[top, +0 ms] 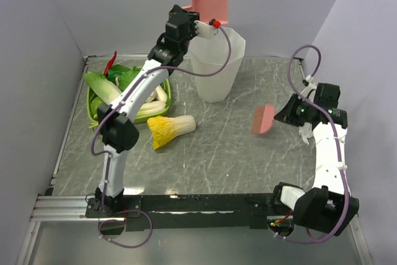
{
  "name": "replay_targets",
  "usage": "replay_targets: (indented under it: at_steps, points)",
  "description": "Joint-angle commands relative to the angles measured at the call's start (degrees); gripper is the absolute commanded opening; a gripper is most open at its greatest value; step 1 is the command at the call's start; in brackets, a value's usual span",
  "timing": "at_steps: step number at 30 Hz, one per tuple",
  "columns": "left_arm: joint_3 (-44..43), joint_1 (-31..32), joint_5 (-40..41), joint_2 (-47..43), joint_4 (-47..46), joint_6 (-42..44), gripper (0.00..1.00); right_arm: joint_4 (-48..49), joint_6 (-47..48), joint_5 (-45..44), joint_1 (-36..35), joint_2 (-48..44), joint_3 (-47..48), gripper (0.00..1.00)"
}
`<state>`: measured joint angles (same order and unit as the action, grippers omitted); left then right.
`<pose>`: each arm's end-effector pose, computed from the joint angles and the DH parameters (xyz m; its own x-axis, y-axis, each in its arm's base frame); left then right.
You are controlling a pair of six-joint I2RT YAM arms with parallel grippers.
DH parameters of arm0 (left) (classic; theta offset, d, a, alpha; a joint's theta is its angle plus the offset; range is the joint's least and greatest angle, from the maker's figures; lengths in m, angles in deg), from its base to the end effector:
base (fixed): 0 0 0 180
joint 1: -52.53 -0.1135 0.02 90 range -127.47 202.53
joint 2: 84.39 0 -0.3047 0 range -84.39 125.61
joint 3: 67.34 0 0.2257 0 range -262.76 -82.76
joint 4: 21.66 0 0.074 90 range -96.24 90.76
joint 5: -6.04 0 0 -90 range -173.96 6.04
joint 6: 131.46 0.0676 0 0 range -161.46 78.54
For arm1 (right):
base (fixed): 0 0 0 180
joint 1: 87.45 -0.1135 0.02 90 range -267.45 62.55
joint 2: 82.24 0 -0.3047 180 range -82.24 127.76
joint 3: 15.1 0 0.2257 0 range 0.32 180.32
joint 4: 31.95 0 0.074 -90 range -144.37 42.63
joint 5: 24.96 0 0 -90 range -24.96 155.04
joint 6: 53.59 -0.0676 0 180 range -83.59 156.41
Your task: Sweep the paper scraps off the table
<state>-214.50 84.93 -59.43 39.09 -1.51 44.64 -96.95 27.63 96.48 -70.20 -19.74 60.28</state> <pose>0.4626 -0.2603 0.4666 0.1408 0.9856 -0.0934 -0.0425 0.1003 0.9941 0.1825 -0.0198 0.3302 -0.7530 0.3702 -0.5440 0.0628 0.8634 0.5006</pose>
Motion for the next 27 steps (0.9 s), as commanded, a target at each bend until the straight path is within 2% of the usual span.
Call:
replay_targets:
  at_steps: [1, 2, 4, 5, 7, 8, 9, 13, 14, 16, 21, 27]
  points:
    - [3.92, 0.20, 0.44, -16.31, 11.93, -22.45, 0.01, -1.39, 10.05, -3.40, 0.15, 0.95, 11.81, 0.00]
    - [10.48, 0.20, -0.62, -22.26, 13.71, -24.82, 0.01, -3.57, 12.01, -5.67, 0.15, 1.39, 13.76, 0.00]
    - [15.88, 0.47, -6.04, -27.74, 18.18, -32.29, 0.01, -6.04, 17.90, -8.84, 0.23, 2.62, 19.54, 0.00]
    - [19.12, 0.56, -8.60, -32.29, 24.04, -34.84, 0.01, -7.18, 20.09, -10.42, 0.15, 2.80, 20.88, 0.00]
    - [23.00, 0.99, -16.05, -36.62, 29.43, -41.09, 0.01, -8.34, 26.07, -17.53, 0.15, 2.19, 22.73, 0.00]
    - [26.94, 1.34, -19.05, -40.65, 33.98, -42.41, 0.01, -8.16, 27.92, -20.25, 0.15, 1.84, 22.74, 0.00]
    - [29.24, 2.39, -21.09, -42.69, 35.51, -44.34, 0.01, -7.47, 31.15, -27.59, 0.15, 1.58, 22.74, 0.00]
    - [41.98, 5.56, -29.44, -52.88, 40.61, -47.17, 0.01, -2.47, 37.76, -42.91, 0.15, 2.45, 19.07, 0.00]
    - [46.88, 6.52, -30.41, -53.86, 41.58, -47.17, 0.01, -0.88, 39.17, -44.78, 0.15, 3.06, 17.74, 0.00]
    - [50.43, 10.12, -29.99, -54.83, 46.06, -46.82, 0.01, 4.54, 43.30, -49.60, 0.32, 4.73, 13.45, 0.00]
    - [57.29, 14.87, -29.98, -51.86, 50.55, -50.15, 0.01, 18.45, 51.65, -51.48, 0.59, 6.31, 5.79, 0.00]
    - [64.58, 19.09, -31.48, -43.25, 49.76, -54.02, 0.01, 18.81, 51.14, -50.08, 0.94, 11.67, 2.80, 0.00]
